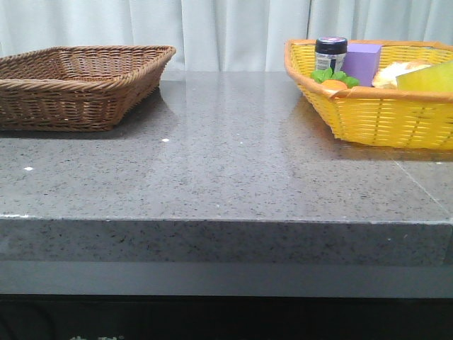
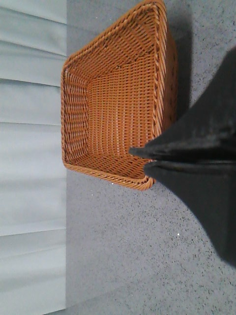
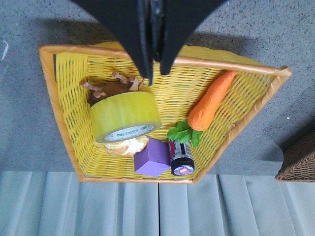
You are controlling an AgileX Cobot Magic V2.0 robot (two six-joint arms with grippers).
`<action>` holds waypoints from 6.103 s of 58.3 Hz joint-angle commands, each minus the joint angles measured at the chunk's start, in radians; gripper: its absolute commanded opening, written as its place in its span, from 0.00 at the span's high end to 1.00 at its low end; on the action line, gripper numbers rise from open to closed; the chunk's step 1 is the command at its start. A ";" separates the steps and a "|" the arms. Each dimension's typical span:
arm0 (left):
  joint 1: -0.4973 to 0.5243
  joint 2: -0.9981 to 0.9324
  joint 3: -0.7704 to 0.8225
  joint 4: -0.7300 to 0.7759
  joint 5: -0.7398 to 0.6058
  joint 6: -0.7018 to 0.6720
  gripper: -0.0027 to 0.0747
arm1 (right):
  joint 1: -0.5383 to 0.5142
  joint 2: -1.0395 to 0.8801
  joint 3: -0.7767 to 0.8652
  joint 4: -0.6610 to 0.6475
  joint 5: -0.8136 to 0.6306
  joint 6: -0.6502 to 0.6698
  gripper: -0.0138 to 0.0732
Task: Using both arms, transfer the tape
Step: 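Move the right gripper over the yellow basket toward the tape roll, then grasp the yellow tape roll with the right gripper and lift it, then lower the tape roll onto the table between the baskets, then open the right gripper and raise it away from the tape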
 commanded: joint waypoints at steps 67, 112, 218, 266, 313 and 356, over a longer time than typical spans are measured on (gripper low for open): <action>0.002 0.060 -0.041 0.001 -0.125 -0.002 0.17 | -0.005 0.309 -0.211 0.003 -0.069 0.025 0.14; 0.002 0.060 -0.041 0.001 -0.125 -0.002 0.33 | -0.118 1.292 -1.132 -0.095 0.478 0.205 0.14; 0.002 0.060 -0.041 0.001 -0.125 -0.002 0.33 | 0.315 1.247 -1.222 0.107 0.467 0.038 0.79; 0.002 0.060 -0.041 0.001 -0.125 -0.002 0.33 | 0.502 1.383 -0.932 0.100 0.087 0.038 0.53; 0.002 0.060 -0.041 0.001 -0.125 -0.002 0.33 | 0.498 1.297 -1.025 0.085 0.186 0.038 0.92; 0.002 0.060 -0.041 0.001 -0.123 -0.002 0.33 | 0.102 0.488 -0.279 0.031 -0.002 0.038 0.92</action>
